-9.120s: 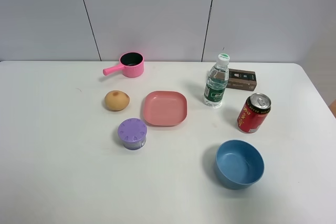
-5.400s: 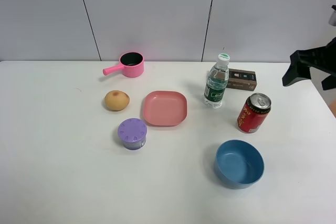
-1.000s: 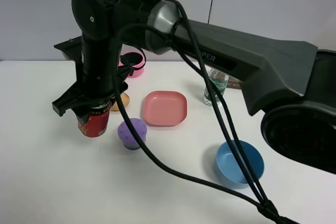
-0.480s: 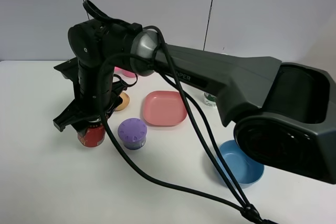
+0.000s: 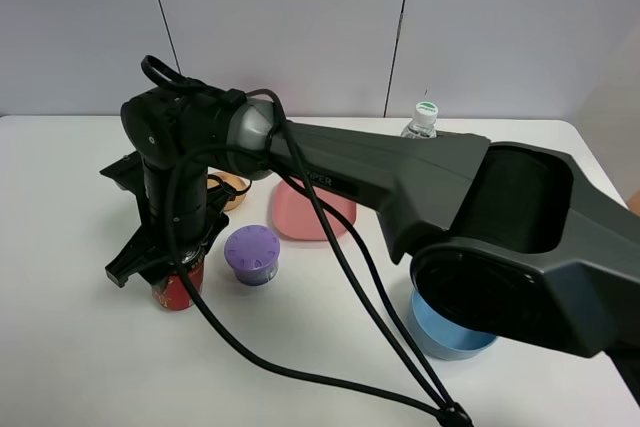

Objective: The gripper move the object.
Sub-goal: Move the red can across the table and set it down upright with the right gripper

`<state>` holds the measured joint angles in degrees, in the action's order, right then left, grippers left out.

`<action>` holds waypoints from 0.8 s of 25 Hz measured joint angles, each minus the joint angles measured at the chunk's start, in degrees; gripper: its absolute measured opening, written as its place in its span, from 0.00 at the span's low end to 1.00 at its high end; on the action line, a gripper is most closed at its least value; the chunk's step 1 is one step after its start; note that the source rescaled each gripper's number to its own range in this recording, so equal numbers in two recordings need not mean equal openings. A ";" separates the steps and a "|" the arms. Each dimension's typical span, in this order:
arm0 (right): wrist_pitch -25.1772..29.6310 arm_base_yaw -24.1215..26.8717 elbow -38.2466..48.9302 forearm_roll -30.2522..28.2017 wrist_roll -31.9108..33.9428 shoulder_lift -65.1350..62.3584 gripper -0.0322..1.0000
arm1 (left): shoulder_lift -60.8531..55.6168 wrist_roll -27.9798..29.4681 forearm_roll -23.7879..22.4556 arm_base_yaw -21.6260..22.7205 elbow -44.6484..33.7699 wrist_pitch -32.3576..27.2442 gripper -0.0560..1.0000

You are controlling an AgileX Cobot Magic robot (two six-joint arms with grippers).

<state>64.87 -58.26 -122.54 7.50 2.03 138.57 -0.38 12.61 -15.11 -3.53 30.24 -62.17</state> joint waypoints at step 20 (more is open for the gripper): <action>-0.84 0.00 -0.06 -0.01 -1.36 0.44 0.79 | 0.00 0.00 0.00 0.00 0.00 0.00 1.00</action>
<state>64.03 -58.25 -122.60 7.50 0.67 139.02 -0.38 12.61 -15.11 -3.53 30.24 -62.17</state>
